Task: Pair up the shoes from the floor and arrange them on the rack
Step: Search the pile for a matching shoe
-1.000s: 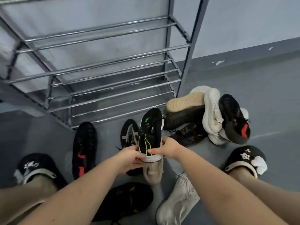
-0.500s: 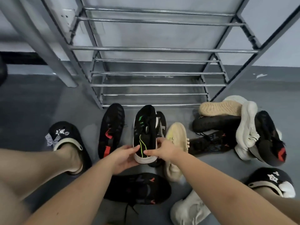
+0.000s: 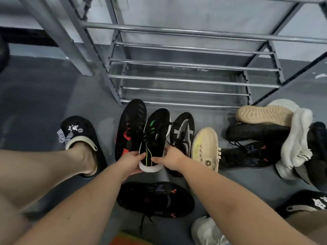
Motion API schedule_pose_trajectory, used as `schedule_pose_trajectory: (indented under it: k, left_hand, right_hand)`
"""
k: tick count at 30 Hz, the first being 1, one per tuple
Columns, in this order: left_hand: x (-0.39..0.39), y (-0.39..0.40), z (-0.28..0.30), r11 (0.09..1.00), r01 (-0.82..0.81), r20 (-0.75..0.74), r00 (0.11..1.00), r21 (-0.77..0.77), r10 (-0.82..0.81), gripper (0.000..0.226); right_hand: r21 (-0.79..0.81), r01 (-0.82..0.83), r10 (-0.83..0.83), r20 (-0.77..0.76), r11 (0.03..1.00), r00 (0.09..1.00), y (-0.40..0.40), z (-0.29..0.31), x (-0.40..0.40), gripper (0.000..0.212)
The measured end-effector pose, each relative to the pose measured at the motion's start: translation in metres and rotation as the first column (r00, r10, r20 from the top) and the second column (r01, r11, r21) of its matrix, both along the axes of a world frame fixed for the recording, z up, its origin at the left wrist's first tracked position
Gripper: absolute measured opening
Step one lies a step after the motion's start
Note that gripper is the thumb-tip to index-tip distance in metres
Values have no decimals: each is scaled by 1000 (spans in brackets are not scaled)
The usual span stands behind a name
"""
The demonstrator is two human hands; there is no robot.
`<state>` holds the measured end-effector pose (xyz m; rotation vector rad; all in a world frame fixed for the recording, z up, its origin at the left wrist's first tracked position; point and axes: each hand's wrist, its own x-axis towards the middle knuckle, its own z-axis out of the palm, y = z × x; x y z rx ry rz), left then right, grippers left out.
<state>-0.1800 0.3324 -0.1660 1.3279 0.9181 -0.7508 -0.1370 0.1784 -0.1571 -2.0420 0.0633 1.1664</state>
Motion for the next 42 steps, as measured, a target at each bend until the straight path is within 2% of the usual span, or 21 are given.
schedule_pose_trajectory:
  k: [3, 5, 7, 9, 11, 13, 17, 20, 30, 35, 38, 42]
  left_hand:
    - [4, -1, -2, 974, 163, -10, 986, 160, -164, 36]
    - [6, -7, -3, 928, 260, 10, 962, 266, -272, 40]
    - [7, -15, -3, 882, 347, 26, 927, 320, -374, 44]
    - [6, -23, -2, 799, 450, 11, 869, 399, -495, 51]
    - [7, -31, 5, 654, 547, -21, 775, 523, -632, 58]
    - [9, -41, 14, 496, 595, -37, 663, 633, -748, 62]
    - [11, -66, 31, 241, 615, -68, 435, 751, -898, 66]
    - [12, -90, 43, 55, 582, -109, 242, 811, -964, 64]
    - [19, -172, 56, -283, 521, -251, -133, 805, -959, 65]
    - [42, -220, 66, -369, 432, -288, -242, 823, -927, 67]
    - [57, -250, 73, -365, 395, -274, -269, 843, -924, 67]
    - [80, -289, 79, -341, 384, -241, -286, 858, -927, 66]
  right_hand:
    - [43, -13, 15, -48, 999, 999, 5, 3, 2, 49]
    - [42, -2, 5, -70, 999, 998, 6, 7, 6, 56]
    - [-62, -117, 117, 6, 991, 993, 1, 8, 11, 69]
    - [-263, -289, 326, 109, 920, 939, -8, 11, 15, 76]
    - [-451, -370, 492, 188, 812, 850, -21, 16, 15, 74]
    - [-535, -372, 550, 219, 758, 806, -36, 19, 14, 74]
    - [-556, -289, 495, 264, 779, 828, -69, 29, 9, 71]
    - [-609, -233, 497, 308, 758, 811, -99, 35, -1, 69]
    - [-712, -25, 385, 349, 702, 854, -223, 43, -37, 72]
    - [-747, 154, 269, 412, 647, 871, -292, 57, -32, 69]
    - [-750, 267, 207, 472, 606, 857, -329, 63, -27, 64]
    - [-739, 330, 117, 481, 587, 869, -367, 62, -21, 59]
